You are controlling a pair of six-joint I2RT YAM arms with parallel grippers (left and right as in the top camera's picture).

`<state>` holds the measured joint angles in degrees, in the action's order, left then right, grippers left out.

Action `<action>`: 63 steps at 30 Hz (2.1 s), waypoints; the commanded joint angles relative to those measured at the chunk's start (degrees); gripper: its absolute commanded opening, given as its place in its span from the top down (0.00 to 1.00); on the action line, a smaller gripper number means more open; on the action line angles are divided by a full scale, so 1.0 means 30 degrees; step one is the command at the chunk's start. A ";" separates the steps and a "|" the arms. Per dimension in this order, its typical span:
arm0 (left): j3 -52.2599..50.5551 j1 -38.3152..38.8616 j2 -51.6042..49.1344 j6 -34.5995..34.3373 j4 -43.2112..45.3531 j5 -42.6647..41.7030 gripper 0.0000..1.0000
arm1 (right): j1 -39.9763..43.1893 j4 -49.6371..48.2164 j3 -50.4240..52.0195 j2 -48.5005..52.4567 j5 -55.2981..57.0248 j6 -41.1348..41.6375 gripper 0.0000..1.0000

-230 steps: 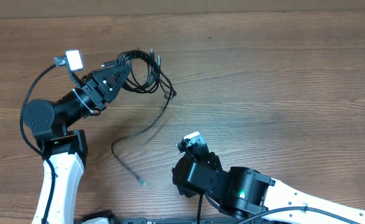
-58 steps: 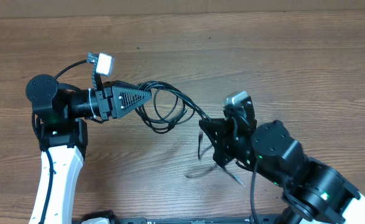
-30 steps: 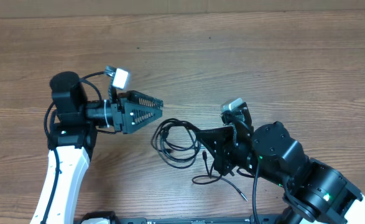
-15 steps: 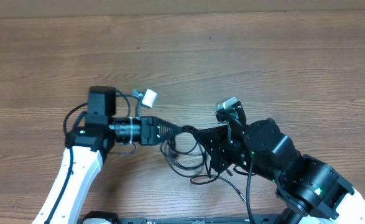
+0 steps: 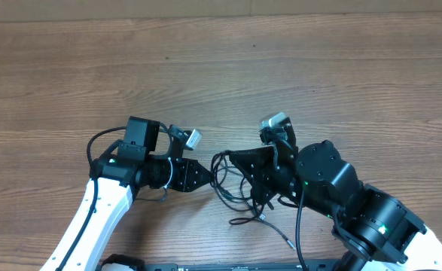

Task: Untangle cables

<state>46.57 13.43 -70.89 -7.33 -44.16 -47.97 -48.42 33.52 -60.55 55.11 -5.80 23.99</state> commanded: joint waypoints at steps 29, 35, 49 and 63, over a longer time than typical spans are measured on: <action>0.0102 -0.3577 0.0007 -0.9311 0.1457 -0.0168 0.00 | 0.0066 -0.0277 -0.0481 -0.1384 0.2907 0.0015 0.96; 0.0102 -0.3920 0.0007 -0.9930 0.1341 -0.1202 0.00 | 0.0058 -0.0393 -0.0481 -0.1275 0.2681 0.0153 0.96; 0.0102 0.0277 0.0000 -1.1489 0.1370 0.2703 0.18 | 0.0058 -0.0794 -0.0481 -0.0882 0.2441 0.0510 0.96; 0.0095 0.3672 0.0000 -1.1970 -0.0976 1.1956 0.88 | 0.0080 -0.1734 -0.0488 -0.1013 0.5683 0.0517 0.96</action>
<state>46.65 23.51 -70.89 -43.11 -43.72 -24.49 -48.42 30.85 -60.73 52.95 3.68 25.28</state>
